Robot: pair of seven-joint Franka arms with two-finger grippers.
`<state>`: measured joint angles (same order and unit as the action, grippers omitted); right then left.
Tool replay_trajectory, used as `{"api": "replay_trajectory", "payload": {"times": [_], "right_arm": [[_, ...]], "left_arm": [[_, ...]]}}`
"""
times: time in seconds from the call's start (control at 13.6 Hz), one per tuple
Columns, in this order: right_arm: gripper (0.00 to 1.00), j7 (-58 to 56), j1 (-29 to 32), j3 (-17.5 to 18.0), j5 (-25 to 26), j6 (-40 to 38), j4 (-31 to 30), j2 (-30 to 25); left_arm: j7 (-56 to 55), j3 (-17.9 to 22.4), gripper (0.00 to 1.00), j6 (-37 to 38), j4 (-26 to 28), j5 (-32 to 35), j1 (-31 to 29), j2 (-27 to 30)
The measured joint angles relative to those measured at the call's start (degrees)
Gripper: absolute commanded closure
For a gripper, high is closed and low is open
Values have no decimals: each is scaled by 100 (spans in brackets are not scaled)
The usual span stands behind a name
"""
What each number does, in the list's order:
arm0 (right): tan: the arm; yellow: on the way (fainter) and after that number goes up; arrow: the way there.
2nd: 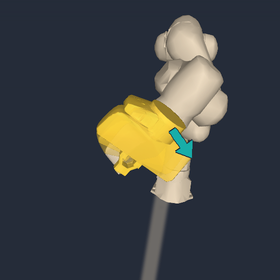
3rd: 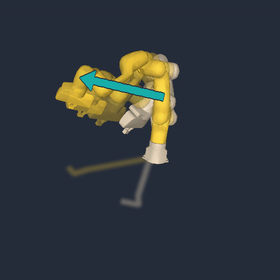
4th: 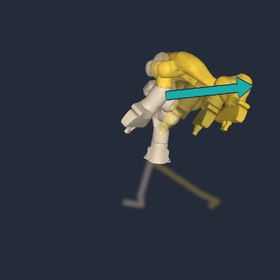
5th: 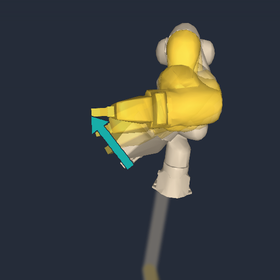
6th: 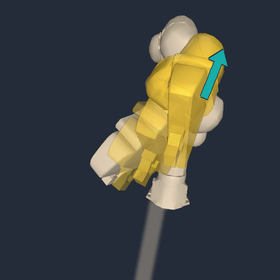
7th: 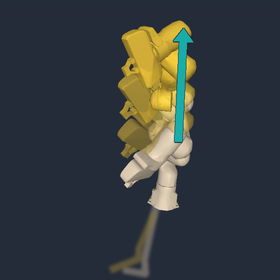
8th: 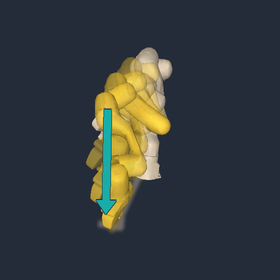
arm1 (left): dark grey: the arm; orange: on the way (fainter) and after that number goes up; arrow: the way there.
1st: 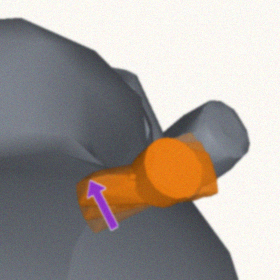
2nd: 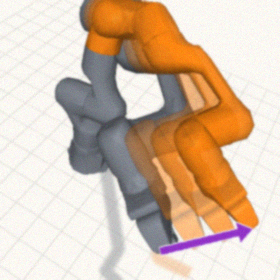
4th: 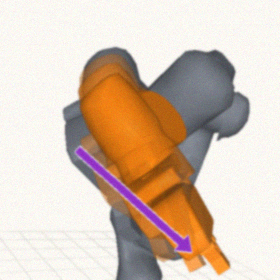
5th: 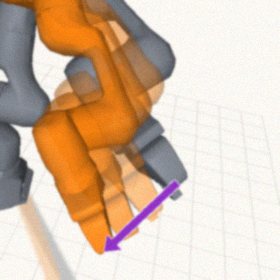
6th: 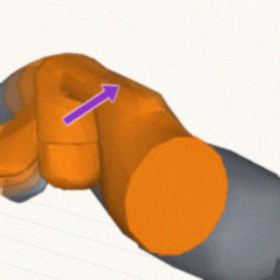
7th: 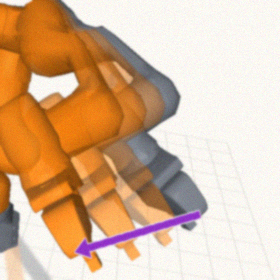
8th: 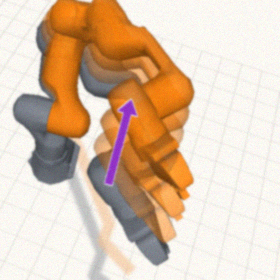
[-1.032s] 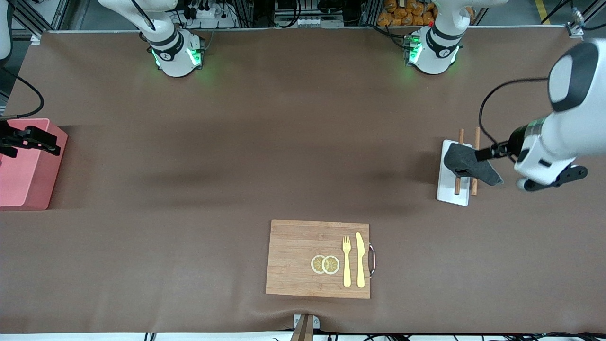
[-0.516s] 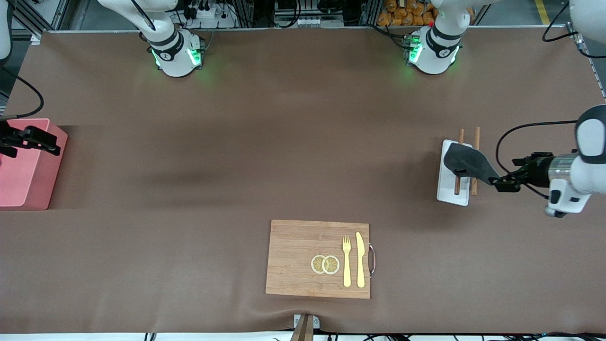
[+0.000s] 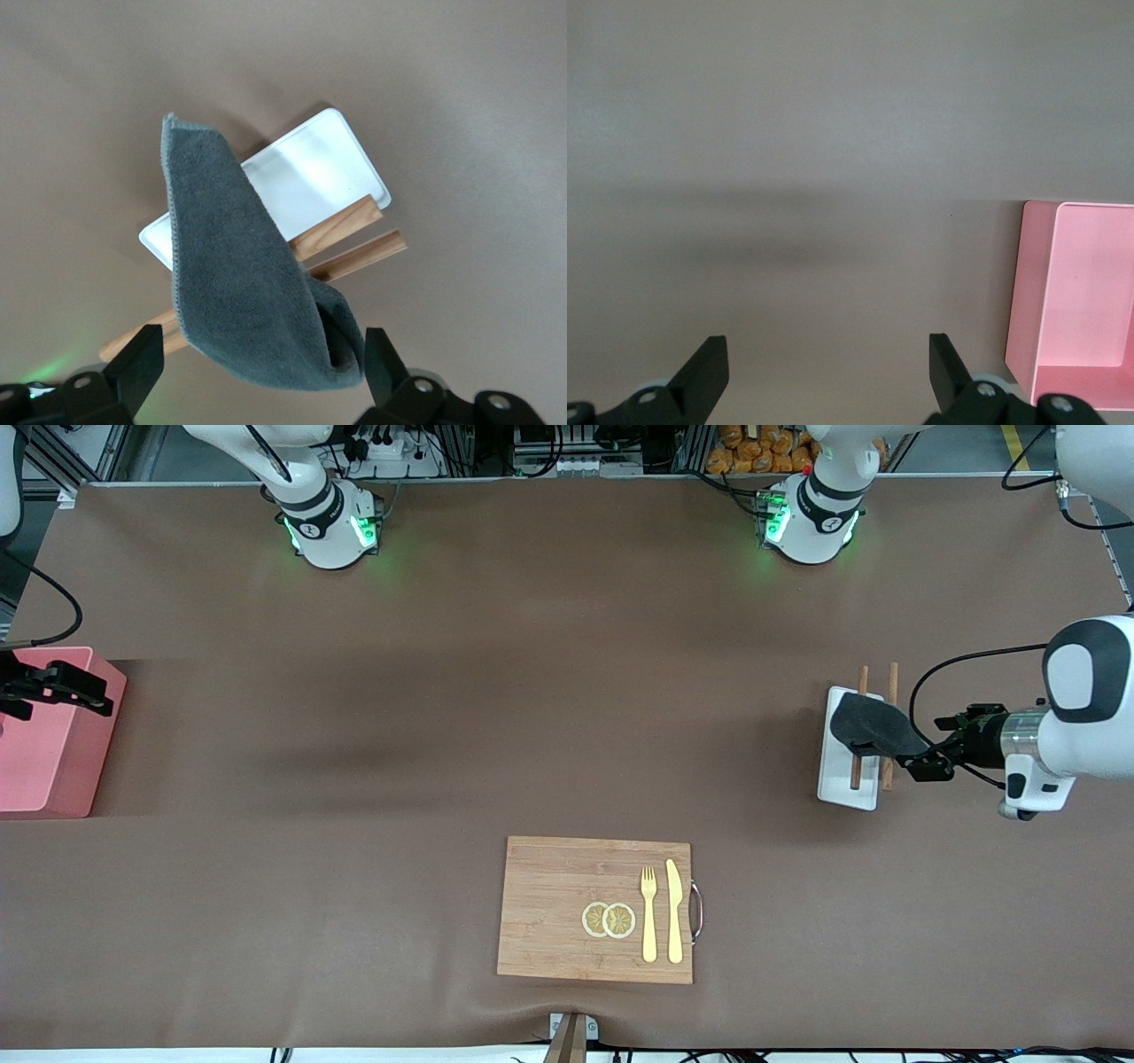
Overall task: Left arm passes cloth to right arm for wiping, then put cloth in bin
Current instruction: 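Lower the left gripper onto the grey cloth on the chopstick holder, then close the left gripper on the grey cloth and lift it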
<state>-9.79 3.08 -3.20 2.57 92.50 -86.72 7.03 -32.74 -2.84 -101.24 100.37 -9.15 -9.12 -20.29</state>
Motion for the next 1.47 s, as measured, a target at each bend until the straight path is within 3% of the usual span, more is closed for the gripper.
{"api": "replay_trajectory", "payload": {"times": [0.37,0.44,0.52,0.66,0.81,1.47], "right_arm": [[0,0,-30,17,0,0,0,44],[0,0,-42,19,0,0,0,60],[0,0,-53,20,0,0,0,72],[0,0,-60,20,0,0,0,78],[0,0,-60,20,0,0,0,78],[0,4,-59,14,0,16,0,78]], "left_arm": [[-21,-59,0,-617,779,9,103,237],[-21,-69,7,-632,846,53,109,259],[-21,-97,25,-638,899,143,112,277],[-21,-154,70,-646,967,252,118,299],[-21,-158,99,-647,995,271,129,309],[-21,-170,100,-654,1020,279,131,512]]}}
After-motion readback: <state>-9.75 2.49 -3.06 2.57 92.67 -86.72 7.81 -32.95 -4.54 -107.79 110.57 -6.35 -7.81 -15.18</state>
